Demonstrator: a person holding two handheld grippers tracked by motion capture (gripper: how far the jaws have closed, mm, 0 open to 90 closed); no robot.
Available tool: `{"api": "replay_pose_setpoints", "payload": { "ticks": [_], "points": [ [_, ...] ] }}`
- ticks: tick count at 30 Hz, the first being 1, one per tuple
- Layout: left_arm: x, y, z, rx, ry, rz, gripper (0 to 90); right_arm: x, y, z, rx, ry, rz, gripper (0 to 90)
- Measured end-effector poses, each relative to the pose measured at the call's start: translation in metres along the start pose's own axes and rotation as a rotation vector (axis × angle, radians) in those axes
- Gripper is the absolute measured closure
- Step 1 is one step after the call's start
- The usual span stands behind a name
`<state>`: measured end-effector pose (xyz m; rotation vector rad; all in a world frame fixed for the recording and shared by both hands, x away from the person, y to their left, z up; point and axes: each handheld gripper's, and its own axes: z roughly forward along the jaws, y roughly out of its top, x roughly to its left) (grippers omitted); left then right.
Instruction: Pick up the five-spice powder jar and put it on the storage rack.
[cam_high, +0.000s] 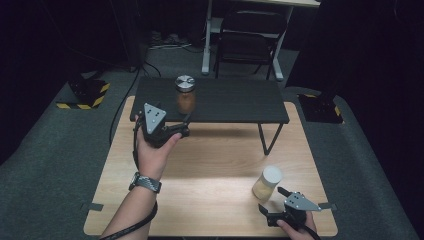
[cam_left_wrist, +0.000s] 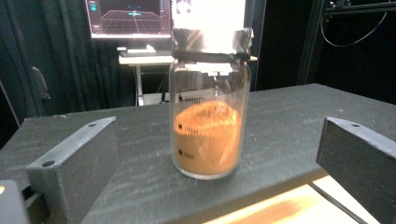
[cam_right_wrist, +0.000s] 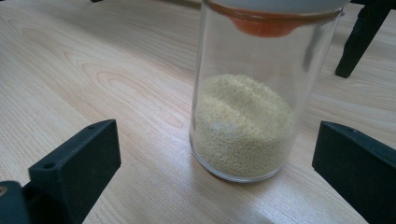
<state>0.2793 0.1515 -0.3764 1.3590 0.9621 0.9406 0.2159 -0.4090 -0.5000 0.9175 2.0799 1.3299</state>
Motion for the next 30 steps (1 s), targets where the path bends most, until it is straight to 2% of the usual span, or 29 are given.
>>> {"api": "replay_pose_setpoints", "payload": {
  "ticks": [6,12,25,30],
  "points": [
    [0.006,-0.010,-0.017,-0.007,-0.036,-0.023,0.4,0.000,0.000,0.000,-0.001,-0.001,0.002,0.8],
    [0.008,-0.021,-0.039,-0.027,-0.066,-0.015,0.4,0.000,0.000,0.000,0.001,0.001,0.001,0.8],
    [0.002,-0.048,-0.071,-0.033,-0.104,-0.001,0.4,0.001,0.000,0.000,0.001,0.002,-0.007,0.8],
    [0.002,-0.065,-0.081,-0.019,-0.114,-0.005,0.4,0.001,0.001,0.000,0.003,0.004,-0.014,0.8]
  ]
}}
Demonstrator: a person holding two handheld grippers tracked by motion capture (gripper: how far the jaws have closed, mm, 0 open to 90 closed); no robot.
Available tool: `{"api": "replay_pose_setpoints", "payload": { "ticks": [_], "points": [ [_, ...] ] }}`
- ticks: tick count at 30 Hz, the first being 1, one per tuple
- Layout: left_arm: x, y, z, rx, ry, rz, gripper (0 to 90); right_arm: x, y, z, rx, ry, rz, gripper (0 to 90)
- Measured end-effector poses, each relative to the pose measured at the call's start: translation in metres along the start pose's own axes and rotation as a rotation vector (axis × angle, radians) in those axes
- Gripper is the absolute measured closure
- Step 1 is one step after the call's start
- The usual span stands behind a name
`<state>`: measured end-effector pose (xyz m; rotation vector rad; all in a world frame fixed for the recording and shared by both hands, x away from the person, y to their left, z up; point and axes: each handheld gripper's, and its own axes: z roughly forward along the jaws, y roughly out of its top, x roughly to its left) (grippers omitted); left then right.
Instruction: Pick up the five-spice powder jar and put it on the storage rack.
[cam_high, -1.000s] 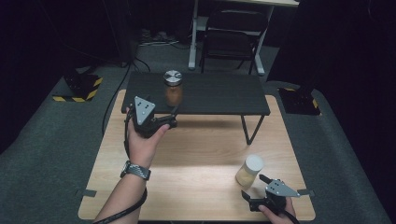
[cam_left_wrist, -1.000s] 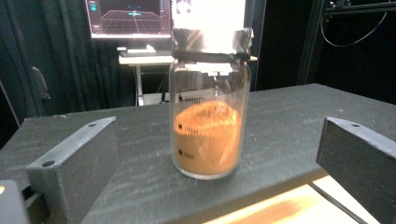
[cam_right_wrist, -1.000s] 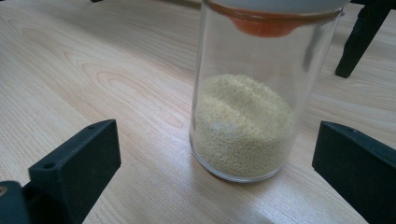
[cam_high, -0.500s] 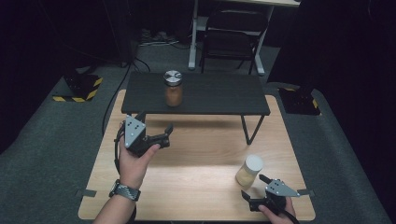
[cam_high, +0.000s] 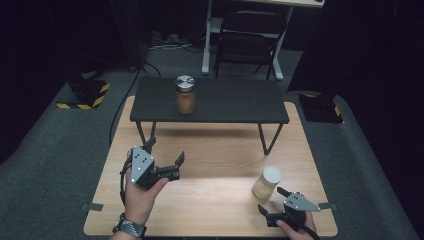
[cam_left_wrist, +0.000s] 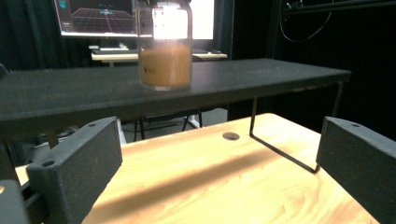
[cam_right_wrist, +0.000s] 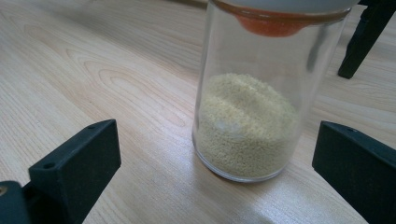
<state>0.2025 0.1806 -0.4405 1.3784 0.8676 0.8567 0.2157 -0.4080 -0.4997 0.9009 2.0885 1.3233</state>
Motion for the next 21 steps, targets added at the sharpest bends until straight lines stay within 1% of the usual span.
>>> {"api": "replay_pose_setpoints", "payload": {
  "ticks": [2,4,6,10,13,15,18,21],
  "points": [
    [0.000,-0.005,-0.002,0.005,-0.004,-0.002,0.4,0.000,0.000,0.000,0.000,0.000,0.000,0.8],
    [0.001,-0.012,-0.006,0.010,-0.017,0.006,0.4,0.000,0.000,0.000,0.000,0.000,-0.001,0.8],
    [0.002,-0.018,-0.009,0.013,-0.030,0.001,0.4,0.000,0.000,0.000,0.000,0.000,-0.002,0.8],
    [0.000,-0.029,-0.014,0.031,-0.041,0.002,0.4,0.000,0.000,0.000,0.001,0.000,-0.004,0.8],
    [-0.001,-0.037,-0.017,0.048,-0.048,0.002,0.4,0.001,0.000,0.000,0.002,0.000,-0.006,0.8],
    [-0.001,-0.043,-0.020,0.061,-0.064,0.000,0.4,0.001,0.000,0.000,0.003,0.001,-0.007,0.8],
    [-0.002,-0.048,-0.022,0.082,-0.066,0.004,0.4,0.001,0.001,0.000,0.003,0.001,-0.008,0.8],
    [-0.004,-0.057,-0.024,0.110,-0.071,0.000,0.4,0.001,0.001,0.000,0.004,0.001,-0.010,0.8]
  ]
}}
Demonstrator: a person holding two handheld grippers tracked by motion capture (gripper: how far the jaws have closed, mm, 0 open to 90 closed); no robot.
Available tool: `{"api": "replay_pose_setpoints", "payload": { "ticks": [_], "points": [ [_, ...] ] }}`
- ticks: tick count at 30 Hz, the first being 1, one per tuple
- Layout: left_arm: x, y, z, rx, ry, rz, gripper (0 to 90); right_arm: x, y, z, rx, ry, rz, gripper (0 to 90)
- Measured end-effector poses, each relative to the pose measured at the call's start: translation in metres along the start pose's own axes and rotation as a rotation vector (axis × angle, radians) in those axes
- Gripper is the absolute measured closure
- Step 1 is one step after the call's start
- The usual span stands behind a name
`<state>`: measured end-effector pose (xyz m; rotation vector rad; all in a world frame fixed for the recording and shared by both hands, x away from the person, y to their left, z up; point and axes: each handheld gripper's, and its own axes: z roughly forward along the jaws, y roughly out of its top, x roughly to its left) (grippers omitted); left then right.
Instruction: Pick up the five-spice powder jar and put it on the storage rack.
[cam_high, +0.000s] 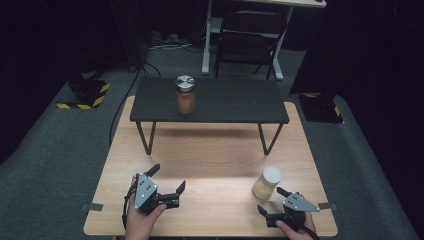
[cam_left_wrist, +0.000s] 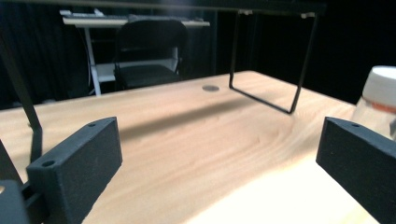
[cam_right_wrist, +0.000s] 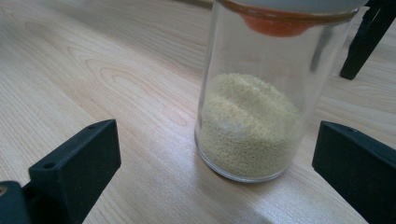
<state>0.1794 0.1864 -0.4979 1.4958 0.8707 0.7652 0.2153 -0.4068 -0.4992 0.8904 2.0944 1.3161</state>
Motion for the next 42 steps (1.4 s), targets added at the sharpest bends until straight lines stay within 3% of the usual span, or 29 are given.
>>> {"api": "replay_pose_setpoints", "payload": {
  "ticks": [4,15,17,24,29,37,42],
  "points": [
    [-0.001,-0.010,-0.001,0.039,-0.009,-0.019,0.4,0.000,0.000,0.000,0.000,0.001,-0.001,0.8],
    [-0.002,-0.025,0.004,0.169,-0.032,0.012,0.5,0.001,0.000,0.000,0.002,0.001,-0.008,0.8],
    [-0.003,-0.024,0.006,0.190,-0.036,0.045,0.5,0.002,0.000,0.000,0.002,0.000,-0.009,0.8],
    [-0.004,-0.018,0.013,0.247,-0.051,0.085,0.5,0.003,0.001,0.000,0.008,-0.004,-0.013,0.8],
    [-0.007,-0.014,0.016,0.276,-0.056,0.118,0.5,0.005,0.002,0.000,0.011,-0.014,-0.015,0.8],
    [-0.004,-0.014,0.016,0.274,-0.052,0.085,0.5,0.008,0.002,0.000,0.015,-0.032,-0.001,0.8],
    [-0.006,-0.014,0.015,0.276,-0.048,0.099,0.5,0.010,0.002,0.000,0.013,-0.036,-0.008,0.8]
  ]
}}
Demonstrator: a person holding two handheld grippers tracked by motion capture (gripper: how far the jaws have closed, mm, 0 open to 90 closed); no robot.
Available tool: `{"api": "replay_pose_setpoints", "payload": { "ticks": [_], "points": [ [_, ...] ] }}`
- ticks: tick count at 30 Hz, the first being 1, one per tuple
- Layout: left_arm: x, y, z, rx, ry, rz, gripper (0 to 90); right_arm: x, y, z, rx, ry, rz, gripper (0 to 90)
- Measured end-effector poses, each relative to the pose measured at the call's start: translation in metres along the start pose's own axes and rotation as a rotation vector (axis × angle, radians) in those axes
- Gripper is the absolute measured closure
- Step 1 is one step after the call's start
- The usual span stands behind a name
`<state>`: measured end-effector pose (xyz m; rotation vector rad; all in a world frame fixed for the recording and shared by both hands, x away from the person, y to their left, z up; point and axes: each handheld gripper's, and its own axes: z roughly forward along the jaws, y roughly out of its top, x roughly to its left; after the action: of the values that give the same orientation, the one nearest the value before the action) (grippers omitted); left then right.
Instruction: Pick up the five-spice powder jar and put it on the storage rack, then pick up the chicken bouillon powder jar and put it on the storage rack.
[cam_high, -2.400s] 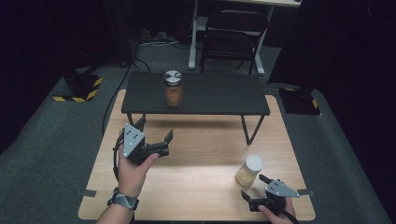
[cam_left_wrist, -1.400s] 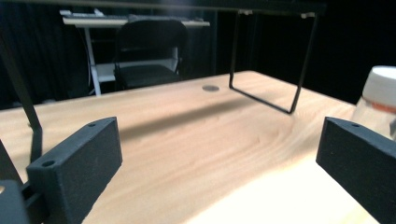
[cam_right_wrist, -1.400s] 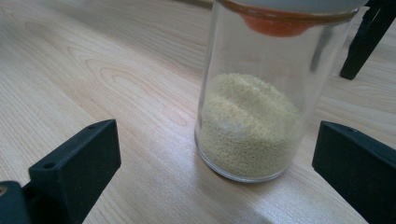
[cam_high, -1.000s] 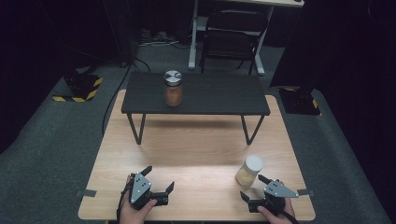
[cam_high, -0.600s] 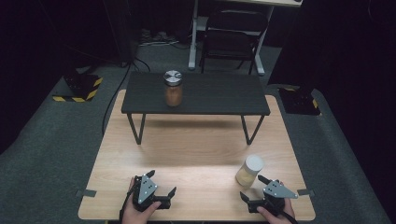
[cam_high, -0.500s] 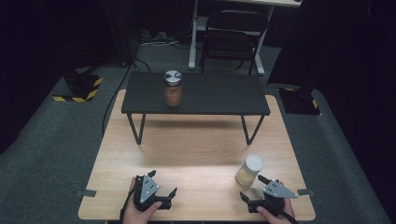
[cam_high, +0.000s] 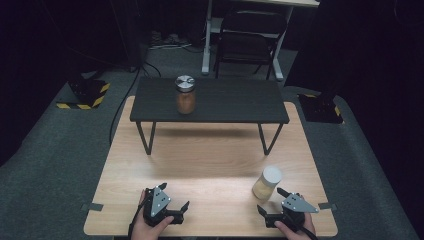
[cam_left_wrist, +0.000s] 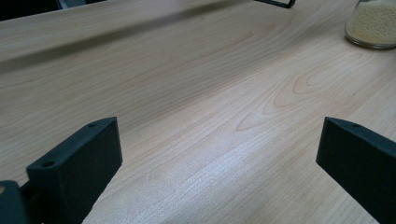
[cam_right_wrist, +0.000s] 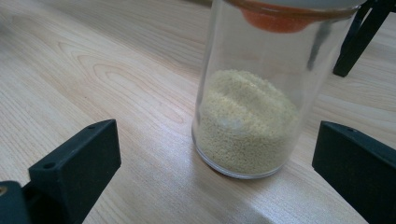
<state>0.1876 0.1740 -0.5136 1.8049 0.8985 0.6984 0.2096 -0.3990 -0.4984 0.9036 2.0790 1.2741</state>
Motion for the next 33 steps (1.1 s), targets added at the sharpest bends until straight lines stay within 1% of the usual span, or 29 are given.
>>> {"api": "replay_pose_setpoints", "payload": {
  "ticks": [4,6,11,15,20,26,28,31,33],
  "points": [
    [-0.0035,0.0006,0.0004,0.003,0.014,0.013,0.5,-0.0011,-0.0003,-0.0002,-0.001,0.004,0.004,0.8],
    [-0.0036,-0.0001,-0.0001,-0.001,0.012,0.017,0.5,-0.0008,-0.0008,-0.0005,-0.005,0.001,0.008,0.8],
    [-0.0015,0.0002,0.0002,0.001,0.004,0.007,0.5,0.0006,-0.0019,-0.0015,-0.009,-0.005,0.009,0.8],
    [-0.0031,-0.0023,-0.0009,-0.014,0.012,0.007,0.5,-0.0002,-0.0027,-0.0018,-0.012,-0.006,0.018,0.8],
    [-0.0061,-0.0026,-0.0013,-0.015,0.023,0.016,0.5,-0.0001,-0.0039,-0.0024,-0.019,-0.001,0.007,0.8],
    [-0.0072,-0.0034,-0.0022,-0.018,0.027,0.011,0.5,-0.0048,-0.0055,-0.0031,-0.027,0.013,0.032,0.8],
    [-0.0070,-0.0037,-0.0025,-0.020,0.025,0.011,0.5,-0.0048,-0.0065,-0.0036,-0.033,0.008,0.035,0.8],
    [-0.0063,-0.0040,-0.0026,-0.021,0.020,0.010,0.5,-0.0022,-0.0074,-0.0045,-0.036,-0.013,0.033,0.8],
    [-0.0060,-0.0039,-0.0027,-0.020,0.020,0.009,0.5,-0.0016,-0.0077,-0.0055,-0.040,-0.022,0.041,0.8]
  ]
}}
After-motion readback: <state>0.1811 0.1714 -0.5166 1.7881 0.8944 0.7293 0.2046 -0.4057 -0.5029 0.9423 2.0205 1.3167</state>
